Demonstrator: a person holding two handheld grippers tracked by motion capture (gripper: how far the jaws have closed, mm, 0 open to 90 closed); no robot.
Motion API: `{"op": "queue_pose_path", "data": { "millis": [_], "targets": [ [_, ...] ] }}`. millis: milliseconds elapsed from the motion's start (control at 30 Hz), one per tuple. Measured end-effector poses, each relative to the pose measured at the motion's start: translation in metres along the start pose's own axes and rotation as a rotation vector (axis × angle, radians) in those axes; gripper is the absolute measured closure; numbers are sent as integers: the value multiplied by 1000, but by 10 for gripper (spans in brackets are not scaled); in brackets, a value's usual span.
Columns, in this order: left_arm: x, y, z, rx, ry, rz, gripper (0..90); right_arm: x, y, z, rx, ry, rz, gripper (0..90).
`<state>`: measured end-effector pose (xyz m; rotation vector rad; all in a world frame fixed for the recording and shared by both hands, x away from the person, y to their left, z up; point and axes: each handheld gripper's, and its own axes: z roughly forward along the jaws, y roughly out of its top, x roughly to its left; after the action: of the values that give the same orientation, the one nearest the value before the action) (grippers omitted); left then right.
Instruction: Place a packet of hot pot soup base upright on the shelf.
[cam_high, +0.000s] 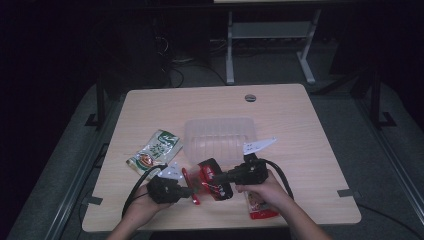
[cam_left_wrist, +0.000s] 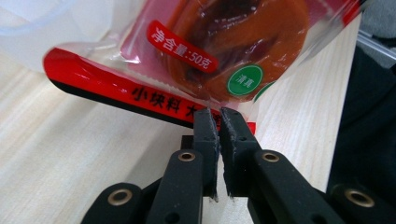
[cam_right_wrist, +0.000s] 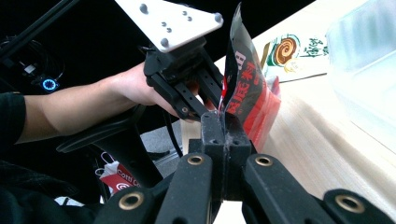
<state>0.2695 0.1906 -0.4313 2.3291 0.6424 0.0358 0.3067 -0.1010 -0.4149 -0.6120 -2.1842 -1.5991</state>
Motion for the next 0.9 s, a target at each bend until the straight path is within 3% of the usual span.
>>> {"op": "queue_pose_path", "data": {
  "millis": [233,367,500,533,667,800,900],
  "targets": [
    [2,-1,-11,-16,21,21,750,6,5,-6,-20,-11,-26,900],
    [6,-2,-15,-22,31,11,700,8,8,-12,-38,-21,-29,900],
    [9,-5,-17,-21,36,7,628,8,12,-21,-61,-49,-42,900],
    [10,-6,-18,-12,43,24,600,10,14,-26,-71,-66,-48,900],
    [12,-7,-17,-15,52,6,558,10,17,-34,-92,-83,-58,900],
    [11,-8,-13,-6,55,-2,485,13,22,-46,-85,-135,-59,900],
    [12,-9,-12,14,52,7,464,14,24,-50,-91,-148,-59,900]
  ]
}}
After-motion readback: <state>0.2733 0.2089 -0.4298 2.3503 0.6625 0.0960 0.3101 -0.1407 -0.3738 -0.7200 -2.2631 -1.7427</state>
